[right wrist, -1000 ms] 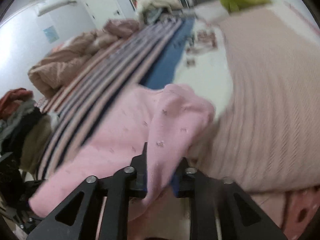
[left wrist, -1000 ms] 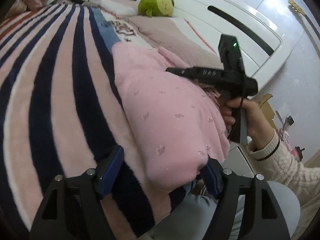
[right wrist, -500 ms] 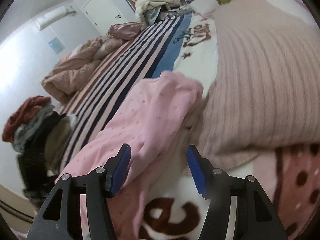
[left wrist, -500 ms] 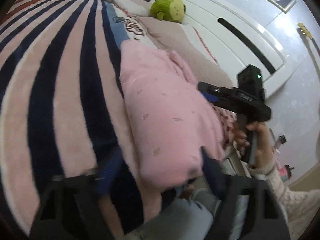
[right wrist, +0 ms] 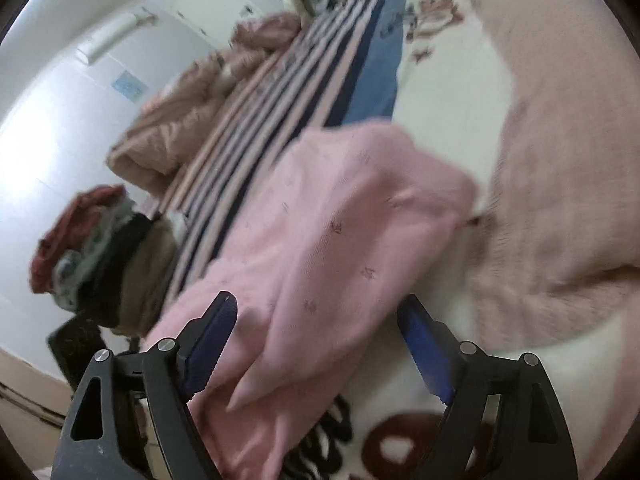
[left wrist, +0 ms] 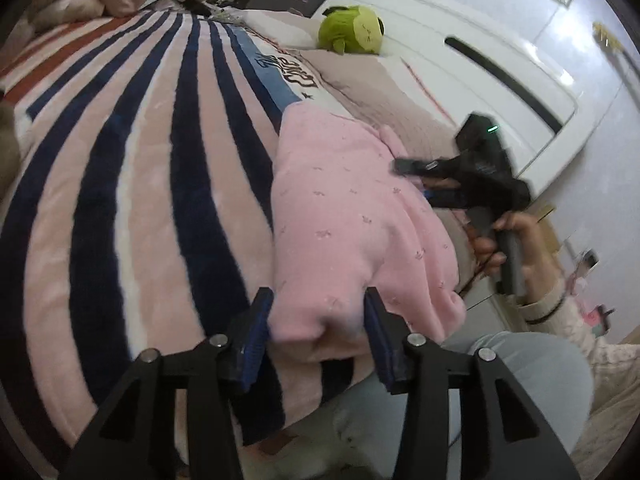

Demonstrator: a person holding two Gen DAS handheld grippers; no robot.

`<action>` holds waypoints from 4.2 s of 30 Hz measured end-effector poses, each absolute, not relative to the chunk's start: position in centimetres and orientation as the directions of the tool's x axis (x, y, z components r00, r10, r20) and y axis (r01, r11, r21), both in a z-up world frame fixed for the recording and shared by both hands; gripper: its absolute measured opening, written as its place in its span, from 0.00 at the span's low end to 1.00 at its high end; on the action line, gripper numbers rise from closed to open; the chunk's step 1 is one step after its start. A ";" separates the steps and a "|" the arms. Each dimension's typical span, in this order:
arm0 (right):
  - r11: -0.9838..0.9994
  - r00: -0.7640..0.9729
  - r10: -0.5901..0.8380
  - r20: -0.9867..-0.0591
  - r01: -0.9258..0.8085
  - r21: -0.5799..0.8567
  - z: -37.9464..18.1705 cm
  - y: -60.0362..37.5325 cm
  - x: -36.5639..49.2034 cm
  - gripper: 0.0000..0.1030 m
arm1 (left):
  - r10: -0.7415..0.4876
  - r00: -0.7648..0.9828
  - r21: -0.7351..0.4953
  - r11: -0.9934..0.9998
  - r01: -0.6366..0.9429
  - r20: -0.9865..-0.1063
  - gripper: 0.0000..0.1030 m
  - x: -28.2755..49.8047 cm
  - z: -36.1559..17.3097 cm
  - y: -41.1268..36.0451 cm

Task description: Fold small clothes

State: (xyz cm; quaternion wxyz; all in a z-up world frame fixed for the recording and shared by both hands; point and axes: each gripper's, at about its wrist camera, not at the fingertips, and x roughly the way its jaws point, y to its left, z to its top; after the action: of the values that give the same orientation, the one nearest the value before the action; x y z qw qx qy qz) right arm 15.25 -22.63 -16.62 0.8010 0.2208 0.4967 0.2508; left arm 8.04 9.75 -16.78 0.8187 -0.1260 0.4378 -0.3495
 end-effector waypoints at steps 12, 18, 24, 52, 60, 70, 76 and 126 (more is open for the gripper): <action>0.805 0.447 0.583 -0.679 -0.203 0.558 -15.0 -18.8 17.2 0.23 | -0.713 0.438 -0.528 0.700 0.480 -0.548 0.21 7.6 -13.8 10.2; 0.804 0.540 0.591 -0.599 -0.337 0.489 -5.8 -14.2 17.2 0.22 | -0.653 0.580 -0.372 0.756 0.539 -0.487 0.21 6.2 -4.3 12.1; 0.762 0.599 0.647 -0.472 -0.480 0.435 5.3 -6.6 17.2 0.22 | -0.554 0.733 -0.255 0.832 0.492 -0.395 0.21 3.4 6.4 18.3; 0.570 0.206 0.763 -0.613 -0.662 0.487 3.9 27.8 23.5 0.32 | -0.186 0.869 -0.390 0.921 -0.009 -0.460 0.26 -1.5 7.0 44.3; 0.569 0.206 0.746 -0.634 -0.693 0.444 5.0 25.5 22.1 0.64 | -0.167 0.878 -0.365 0.931 -0.010 -0.449 0.51 -1.7 8.1 42.9; 0.530 0.211 0.762 -0.612 -0.746 0.403 7.0 20.3 18.7 0.73 | -0.054 0.902 -0.232 0.971 -0.052 -0.428 0.65 -4.0 11.3 40.4; 0.523 0.237 0.785 -0.573 -0.748 0.408 5.7 14.5 15.4 0.74 | -0.003 0.913 -0.112 0.993 -0.047 -0.409 0.66 -6.0 12.0 34.6; 0.944 0.880 0.315 -0.355 -0.329 0.023 -1.7 -23.9 2.4 0.99 | -0.186 0.953 0.016 0.981 0.195 -0.241 0.99 3.0 -0.7 -0.6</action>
State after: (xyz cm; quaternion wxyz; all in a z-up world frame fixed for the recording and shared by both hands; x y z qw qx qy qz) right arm 2.41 -23.87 -1.73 0.9694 -0.0188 0.1800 0.1661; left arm 3.04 -0.64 -0.66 0.9879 0.0200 0.1199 -0.0964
